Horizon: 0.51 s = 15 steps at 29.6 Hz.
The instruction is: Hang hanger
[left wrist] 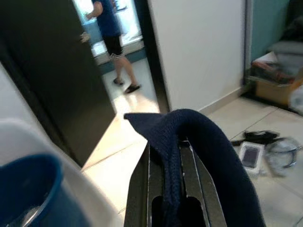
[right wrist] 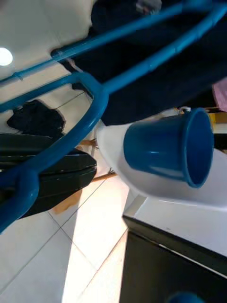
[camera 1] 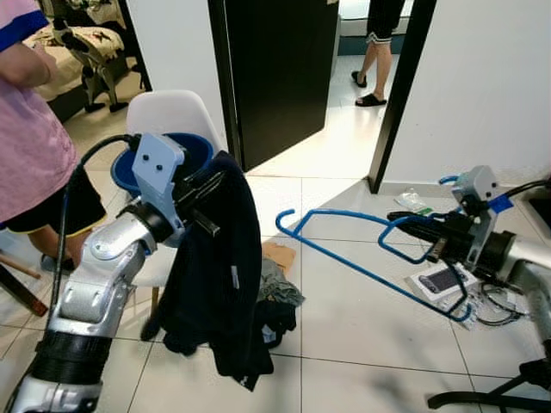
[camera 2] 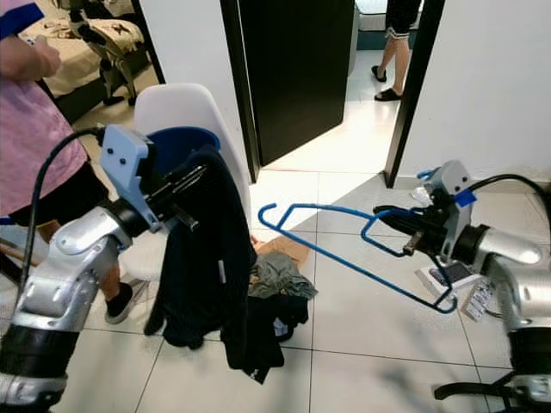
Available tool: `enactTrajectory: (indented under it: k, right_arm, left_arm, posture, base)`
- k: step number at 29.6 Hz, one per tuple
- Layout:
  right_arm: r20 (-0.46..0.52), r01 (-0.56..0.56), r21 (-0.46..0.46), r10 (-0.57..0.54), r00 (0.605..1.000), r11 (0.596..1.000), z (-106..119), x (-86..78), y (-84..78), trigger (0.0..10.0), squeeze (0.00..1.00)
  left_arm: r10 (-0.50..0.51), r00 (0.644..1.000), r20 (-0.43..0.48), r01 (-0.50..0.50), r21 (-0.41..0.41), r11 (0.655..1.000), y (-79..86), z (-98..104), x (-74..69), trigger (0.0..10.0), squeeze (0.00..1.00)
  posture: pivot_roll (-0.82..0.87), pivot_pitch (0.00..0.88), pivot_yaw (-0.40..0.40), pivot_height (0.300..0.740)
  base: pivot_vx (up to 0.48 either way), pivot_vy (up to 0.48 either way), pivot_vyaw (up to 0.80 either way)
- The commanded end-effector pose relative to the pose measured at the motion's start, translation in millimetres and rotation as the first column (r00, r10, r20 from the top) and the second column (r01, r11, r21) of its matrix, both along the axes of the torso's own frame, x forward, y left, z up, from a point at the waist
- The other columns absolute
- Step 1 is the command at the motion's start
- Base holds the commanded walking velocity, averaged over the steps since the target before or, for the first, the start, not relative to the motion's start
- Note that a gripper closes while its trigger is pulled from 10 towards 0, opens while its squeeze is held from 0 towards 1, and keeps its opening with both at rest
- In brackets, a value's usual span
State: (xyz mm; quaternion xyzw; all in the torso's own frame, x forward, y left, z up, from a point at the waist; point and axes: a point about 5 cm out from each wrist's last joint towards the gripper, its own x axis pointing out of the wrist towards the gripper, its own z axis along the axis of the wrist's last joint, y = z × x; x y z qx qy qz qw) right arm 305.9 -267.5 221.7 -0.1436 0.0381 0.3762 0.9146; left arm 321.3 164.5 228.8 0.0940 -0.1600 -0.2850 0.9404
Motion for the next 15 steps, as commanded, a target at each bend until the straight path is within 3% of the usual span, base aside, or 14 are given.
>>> enactTrajectory:
  k: [1,4,6,10,15]
  right_arm:
    - [-0.031,0.012,-0.063,-0.014,0.999,0.998,-1,0.2,4.3,10.0,0.0]
    - [-0.031,0.012,-0.063,-0.014,0.999,0.998,-1,0.2,4.3,10.0,0.0]
    - [-0.054,0.098,-0.12,-0.105,0.993,0.988,2,2.9,4.1,10.0,0.0]
    - [-0.065,0.145,-0.136,-0.155,0.986,0.98,3,5.4,5.2,10.0,0.0]
    - [-0.201,0.226,-0.192,-0.263,0.944,0.955,-2,4.0,7.0,10.0,0.0]
  left_arm:
    - [0.044,0.998,0.039,-0.044,0.014,0.999,2.9,4,5.8,10.0,0.0]
    - [0.044,0.998,0.039,-0.044,0.014,0.999,2.9,4,5.8,10.0,0.0]
    - [0.116,0.992,0.046,-0.117,0.026,0.993,11.2,4,14.5,10.0,0.0]
    - [0.158,0.986,0.053,-0.16,0.042,0.986,15.6,5,18.9,10.0,0.0]
    - [0.192,0.978,0.081,-0.196,0.035,0.98,16.6,9,27.2,10.0,0.0]
  posture:
    - [-0.06,0.0,0.036,0.74]
    - [-0.06,0.0,0.036,0.74]
    - [-0.06,0.0,0.04,0.74]
    - [-0.06,0.0,0.042,0.74]
    - [-0.06,0.0,0.04,0.74]
  base:
    - [0.0,0.0,0.0]
    - [0.0,0.0,0.0]
    - [0.0,0.0,0.0]
    - [0.0,0.0,0.0]
    - [0.0,0.0,0.0]
